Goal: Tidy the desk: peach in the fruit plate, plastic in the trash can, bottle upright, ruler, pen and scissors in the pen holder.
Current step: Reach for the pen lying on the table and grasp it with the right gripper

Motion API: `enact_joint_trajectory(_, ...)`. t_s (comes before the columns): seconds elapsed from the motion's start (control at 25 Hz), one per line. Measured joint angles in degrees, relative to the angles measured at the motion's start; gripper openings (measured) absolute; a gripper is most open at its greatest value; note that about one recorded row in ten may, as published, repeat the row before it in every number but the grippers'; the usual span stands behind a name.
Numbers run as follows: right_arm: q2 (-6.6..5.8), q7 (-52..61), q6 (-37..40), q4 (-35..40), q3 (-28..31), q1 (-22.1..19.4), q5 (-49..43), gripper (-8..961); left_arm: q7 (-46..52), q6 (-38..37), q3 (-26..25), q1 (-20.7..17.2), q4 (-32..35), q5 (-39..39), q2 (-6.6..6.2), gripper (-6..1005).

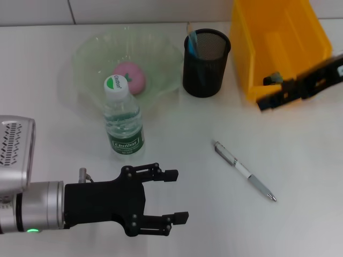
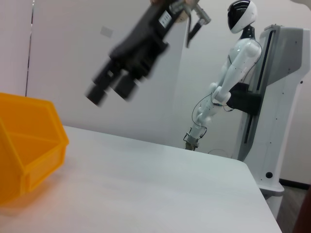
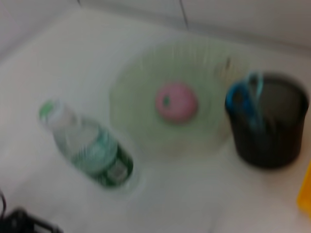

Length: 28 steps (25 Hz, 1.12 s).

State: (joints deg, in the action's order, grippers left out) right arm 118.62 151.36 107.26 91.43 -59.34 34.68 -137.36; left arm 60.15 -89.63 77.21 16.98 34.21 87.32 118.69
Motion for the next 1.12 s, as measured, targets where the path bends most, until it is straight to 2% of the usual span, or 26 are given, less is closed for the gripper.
enact_joint_trajectory(0.12, 0.68, 4.06, 1.49, -2.25, -5.86, 3.52, -6.86, 821, -0.02, 0.1, -0.01, 0.02, -0.03, -0.05, 0.06, 812)
enact_joint_trajectory(0.24, 0.69, 8.92, -2.22, -5.66, -14.15, 5.85, -12.15, 816, -0.03, 0.26, -0.28, 0.03, -0.03, -0.05, -0.01, 812)
enact_joint_trajectory(0.56, 1.0, 14.63, -12.4, -16.92, -26.83, 9.77, -13.48, 787, -0.04, 0.14, -0.53, -0.11, 0.05, 0.04, -0.1, 812)
enact_joint_trajectory(1.12, 1.14, 16.99, -20.86, -26.7, -34.0, 11.71, -10.85, 736, -0.11, -0.02, -0.45, -0.37, -0.03, 0.3, -0.22, 812)
